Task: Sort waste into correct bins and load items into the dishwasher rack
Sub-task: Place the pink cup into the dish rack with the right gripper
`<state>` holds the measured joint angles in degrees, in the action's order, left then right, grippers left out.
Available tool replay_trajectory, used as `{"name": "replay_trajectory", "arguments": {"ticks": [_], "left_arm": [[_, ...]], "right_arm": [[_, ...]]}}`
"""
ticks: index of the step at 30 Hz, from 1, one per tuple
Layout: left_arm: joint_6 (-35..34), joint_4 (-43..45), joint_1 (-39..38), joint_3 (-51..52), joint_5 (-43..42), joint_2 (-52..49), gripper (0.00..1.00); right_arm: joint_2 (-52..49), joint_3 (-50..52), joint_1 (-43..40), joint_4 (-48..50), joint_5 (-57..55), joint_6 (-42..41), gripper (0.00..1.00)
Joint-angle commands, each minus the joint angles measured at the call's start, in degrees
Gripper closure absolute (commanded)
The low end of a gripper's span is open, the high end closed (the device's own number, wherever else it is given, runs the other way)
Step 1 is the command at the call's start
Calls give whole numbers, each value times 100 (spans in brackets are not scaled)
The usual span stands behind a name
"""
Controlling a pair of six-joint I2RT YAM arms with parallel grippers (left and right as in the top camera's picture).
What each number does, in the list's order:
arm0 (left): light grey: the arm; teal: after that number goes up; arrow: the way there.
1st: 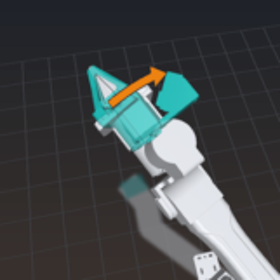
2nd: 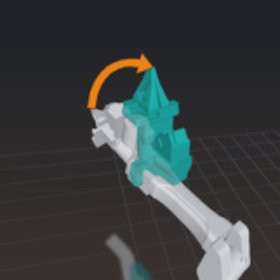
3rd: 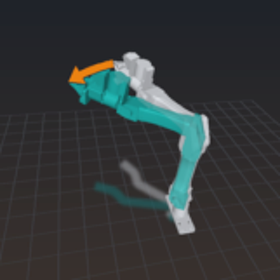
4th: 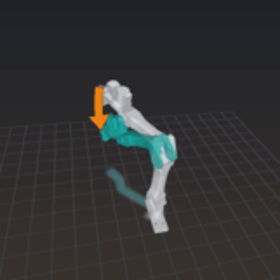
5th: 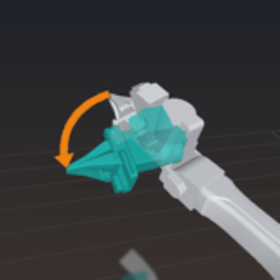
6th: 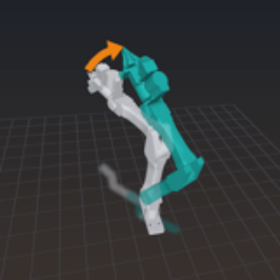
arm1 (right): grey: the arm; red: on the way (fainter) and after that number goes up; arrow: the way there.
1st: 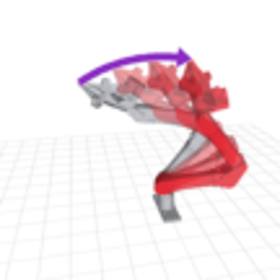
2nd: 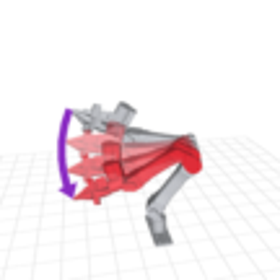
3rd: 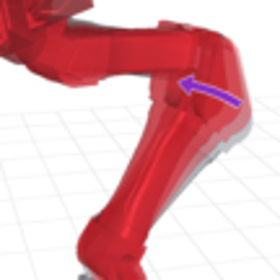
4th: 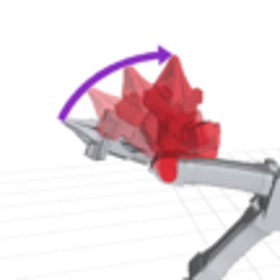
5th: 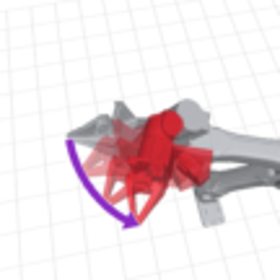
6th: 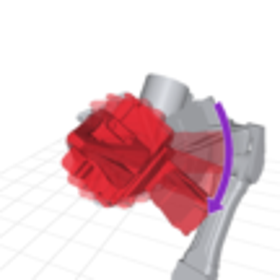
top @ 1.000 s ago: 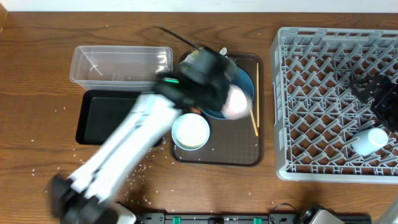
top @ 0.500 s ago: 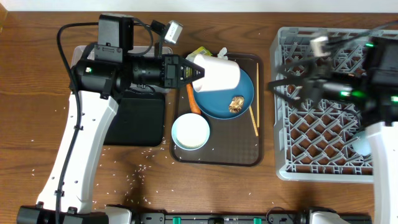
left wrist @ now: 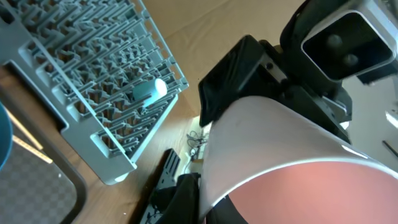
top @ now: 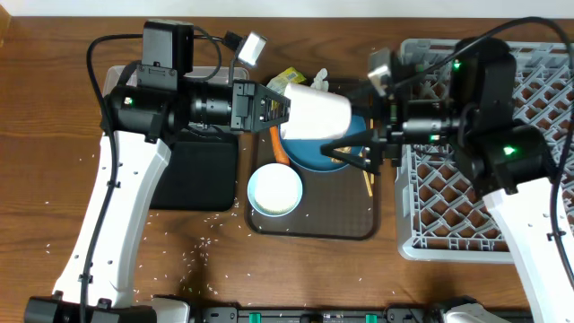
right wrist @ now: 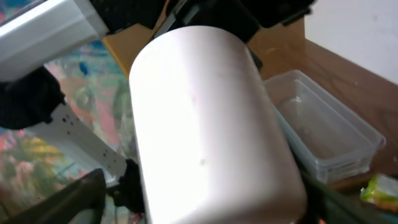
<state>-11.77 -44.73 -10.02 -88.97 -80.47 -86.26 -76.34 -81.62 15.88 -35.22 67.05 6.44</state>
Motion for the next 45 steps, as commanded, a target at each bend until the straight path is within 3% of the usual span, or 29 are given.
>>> {"name": "replay_trajectory", "arguments": {"ticks": [1, 2, 4, 6, 11, 13, 21, 26, 33, 36, 45], "left_arm": [[9, 24, -9, 24, -160, 11, 94], [11, 26, -7, 24, -157, 11, 94], [11, 26, -7, 24, -118, 11, 91], [11, 26, -7, 24, 79, 11, 49], [11, 28, 9, 24, 1056, 11, 23], [11, 28, 11, 24, 1364, 11, 18], [13, 24, 9, 24, 1670, 11, 15], [13, 24, 9, 24, 1672, 11, 14], [13, 24, 9, 24, 1672, 11, 14], [13, 22, 9, 24, 1670, 11, 14], [13, -24, 9, 24, 1670, 11, 14]], "right_arm": [[-17, -70, 173, 76, -127, -17, 26], [-15, -72, 173, 76, -122, -20, 29], [7, -72, 146, 46, -129, -20, 44], [59, -72, 28, -33, -131, -17, 48], [367, -72, -693, -476, -282, -15, 42], [509, -72, -1231, -785, -304, -15, 45], [772, -72, -3779, -2398, -2214, -17, 49], [763, -72, -4983, -2833, -3550, -243, 50], [533, -72, -5849, -2653, -5692, -1493, 53], [299, -72, -6133, -2793, -6544, -2428, 56], [-476, -72, -6951, -2691, -6607, -3279, 50]]}}
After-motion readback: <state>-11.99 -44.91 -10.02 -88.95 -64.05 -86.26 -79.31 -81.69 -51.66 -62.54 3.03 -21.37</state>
